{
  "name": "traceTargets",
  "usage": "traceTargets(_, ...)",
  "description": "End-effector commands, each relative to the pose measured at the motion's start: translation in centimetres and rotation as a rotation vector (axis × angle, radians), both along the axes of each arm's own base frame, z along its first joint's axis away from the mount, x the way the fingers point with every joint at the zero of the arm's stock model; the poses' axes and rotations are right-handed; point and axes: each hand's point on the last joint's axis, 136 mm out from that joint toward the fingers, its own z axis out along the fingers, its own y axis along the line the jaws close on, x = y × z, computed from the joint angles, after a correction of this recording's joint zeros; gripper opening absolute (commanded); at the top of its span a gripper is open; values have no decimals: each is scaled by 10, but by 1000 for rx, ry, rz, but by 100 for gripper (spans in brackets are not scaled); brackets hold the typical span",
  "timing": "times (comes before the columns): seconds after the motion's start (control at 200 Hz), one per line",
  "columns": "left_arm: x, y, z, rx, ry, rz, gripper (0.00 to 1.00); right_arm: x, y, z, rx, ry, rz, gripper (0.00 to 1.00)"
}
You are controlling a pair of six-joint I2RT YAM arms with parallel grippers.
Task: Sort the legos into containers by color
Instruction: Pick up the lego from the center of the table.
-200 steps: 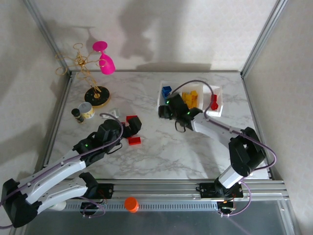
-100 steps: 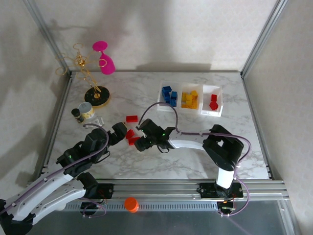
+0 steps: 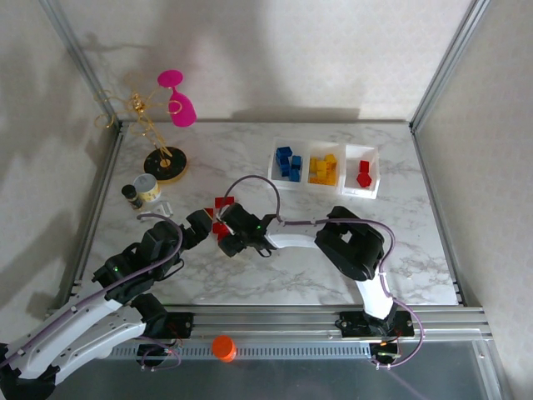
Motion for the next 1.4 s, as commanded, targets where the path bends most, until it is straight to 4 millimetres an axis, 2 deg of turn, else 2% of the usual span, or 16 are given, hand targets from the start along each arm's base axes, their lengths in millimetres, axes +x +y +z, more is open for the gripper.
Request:
traceTargets(0.0, -1, 13, -7, 19, 18, 59, 100, 0, 4, -10, -44, -13, 30, 74)
traceTargets(0.355, 0, 12, -5, 17, 9, 59, 100, -9, 7, 1, -5, 15, 61, 45)
traceTargets(0.686, 2, 9, 2, -1, -6, 47, 100, -14, -3, 17, 46, 29, 32, 29)
traceTargets(0.831, 5, 3, 7, -9, -11, 28, 100, -11, -15, 37, 106, 43, -20, 25)
traceTargets(0.976, 11, -10, 14, -13, -19, -17, 100, -3, -45, 60, 157, 49, -119, 24)
traceTargets(1.091, 21, -26, 19, -11, -31, -63, 100, 10, -80, 81, 197, 52, -237, 24)
traceTargets(1.337, 45, -68, 25, -20, -48, -179, 100, 71, -195, 121, 237, -28, -668, 24)
traceTargets(1.352, 47, -71, 25, -23, -52, -186, 100, 80, -210, 123, 239, -38, -717, 24)
traceTargets(1.392, 51, -77, 27, -31, -63, -204, 100, 91, -234, 128, 246, -56, -799, 25)
